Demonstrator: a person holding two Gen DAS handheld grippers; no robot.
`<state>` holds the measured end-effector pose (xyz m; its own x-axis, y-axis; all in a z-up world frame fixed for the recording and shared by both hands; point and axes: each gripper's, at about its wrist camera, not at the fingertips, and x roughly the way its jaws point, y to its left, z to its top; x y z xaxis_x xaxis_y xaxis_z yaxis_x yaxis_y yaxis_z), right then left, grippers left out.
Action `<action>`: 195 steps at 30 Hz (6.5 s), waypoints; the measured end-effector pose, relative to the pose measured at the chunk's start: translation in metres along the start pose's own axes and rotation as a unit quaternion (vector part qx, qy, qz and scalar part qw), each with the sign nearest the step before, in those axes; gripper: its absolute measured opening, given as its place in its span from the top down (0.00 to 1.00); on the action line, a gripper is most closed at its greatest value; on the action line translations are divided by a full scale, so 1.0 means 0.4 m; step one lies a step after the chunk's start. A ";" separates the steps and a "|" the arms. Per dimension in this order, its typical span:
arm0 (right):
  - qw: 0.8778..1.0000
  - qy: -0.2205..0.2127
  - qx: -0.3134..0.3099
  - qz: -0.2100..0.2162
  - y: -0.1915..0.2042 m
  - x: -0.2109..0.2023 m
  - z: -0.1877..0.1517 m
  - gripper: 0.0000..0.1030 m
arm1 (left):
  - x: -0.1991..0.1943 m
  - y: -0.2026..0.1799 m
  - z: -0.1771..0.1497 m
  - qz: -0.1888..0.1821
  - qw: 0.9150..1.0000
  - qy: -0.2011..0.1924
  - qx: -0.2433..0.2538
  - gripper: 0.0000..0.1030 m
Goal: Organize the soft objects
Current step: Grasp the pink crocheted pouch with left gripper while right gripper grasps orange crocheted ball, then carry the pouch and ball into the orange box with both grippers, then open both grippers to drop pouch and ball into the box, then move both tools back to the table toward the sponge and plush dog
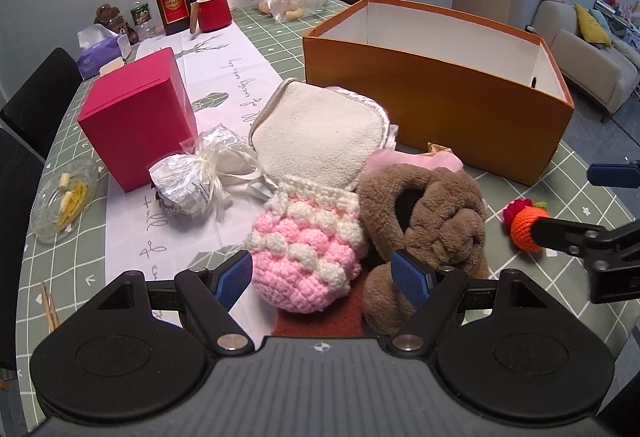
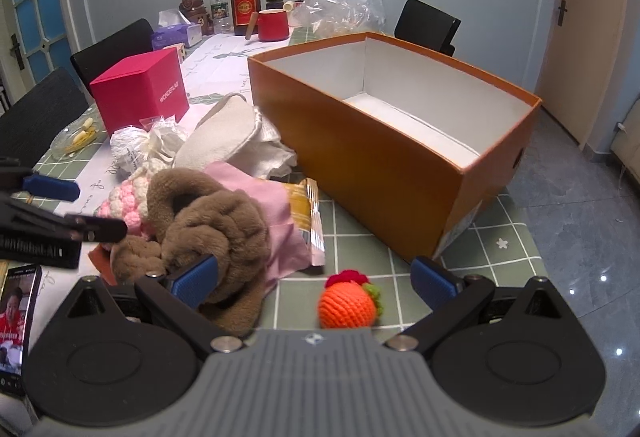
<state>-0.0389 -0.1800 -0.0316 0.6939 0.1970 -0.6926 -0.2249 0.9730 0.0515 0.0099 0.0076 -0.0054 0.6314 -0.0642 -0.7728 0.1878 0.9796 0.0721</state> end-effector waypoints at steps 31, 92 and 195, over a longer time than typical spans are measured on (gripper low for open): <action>0.997 0.066 -0.041 -0.001 -0.046 0.125 -0.045 0.12 | 0.165 0.046 0.013 -0.043 0.997 0.004 0.068 0.06; 0.960 0.189 -0.138 0.155 -0.207 0.112 0.218 0.56 | -0.060 -0.035 0.197 -0.104 0.990 -0.098 0.021 0.64; 0.976 0.019 -0.188 0.106 0.017 0.080 0.187 0.28 | 0.071 0.101 0.088 -0.088 0.992 0.020 0.084 0.31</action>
<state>0.0329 -0.1580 0.0003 0.5793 0.3782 -0.7220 -0.6017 0.7960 -0.0660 0.0619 0.0385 -0.0024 0.5472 -0.2209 -0.8074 0.4180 0.9078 0.0349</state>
